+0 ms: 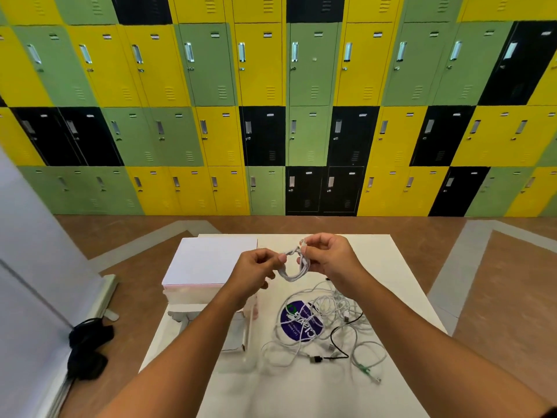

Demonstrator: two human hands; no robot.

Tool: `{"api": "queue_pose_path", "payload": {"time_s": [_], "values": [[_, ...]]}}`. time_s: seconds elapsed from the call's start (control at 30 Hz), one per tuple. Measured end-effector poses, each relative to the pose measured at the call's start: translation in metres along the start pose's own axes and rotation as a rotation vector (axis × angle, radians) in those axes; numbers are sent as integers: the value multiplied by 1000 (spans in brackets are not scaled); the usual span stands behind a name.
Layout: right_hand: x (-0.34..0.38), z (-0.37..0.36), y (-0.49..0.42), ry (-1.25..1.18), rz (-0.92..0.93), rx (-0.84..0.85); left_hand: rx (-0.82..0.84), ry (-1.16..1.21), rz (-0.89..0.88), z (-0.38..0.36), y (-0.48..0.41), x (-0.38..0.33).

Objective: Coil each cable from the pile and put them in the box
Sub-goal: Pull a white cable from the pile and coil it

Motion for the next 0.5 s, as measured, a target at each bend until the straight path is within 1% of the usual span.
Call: {"api": "queue_pose_path", "payload": {"time_s": [0.1, 0.17, 0.33, 0.5], "values": [[-15, -31, -6, 145, -18, 70, -10, 21, 55, 27, 16, 18], [-24, -53, -6, 188, -23, 118, 21, 40, 112, 40, 29, 31], [-45, -112, -2, 265, -30, 273, 34, 218, 314, 75, 66, 75], [-96, -167, 13, 404, -168, 500, -13, 340, 487, 113, 99, 134]]}}
Point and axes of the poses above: each hand's wrist, its own y-axis away from the middle knuckle, its own z-axis out of the back of the hand, x = y × z, the point moved 8 cm from there along -y, towards the middle knuckle, and after that the axes turned 7 degrees about x, right-handed, at the moved point
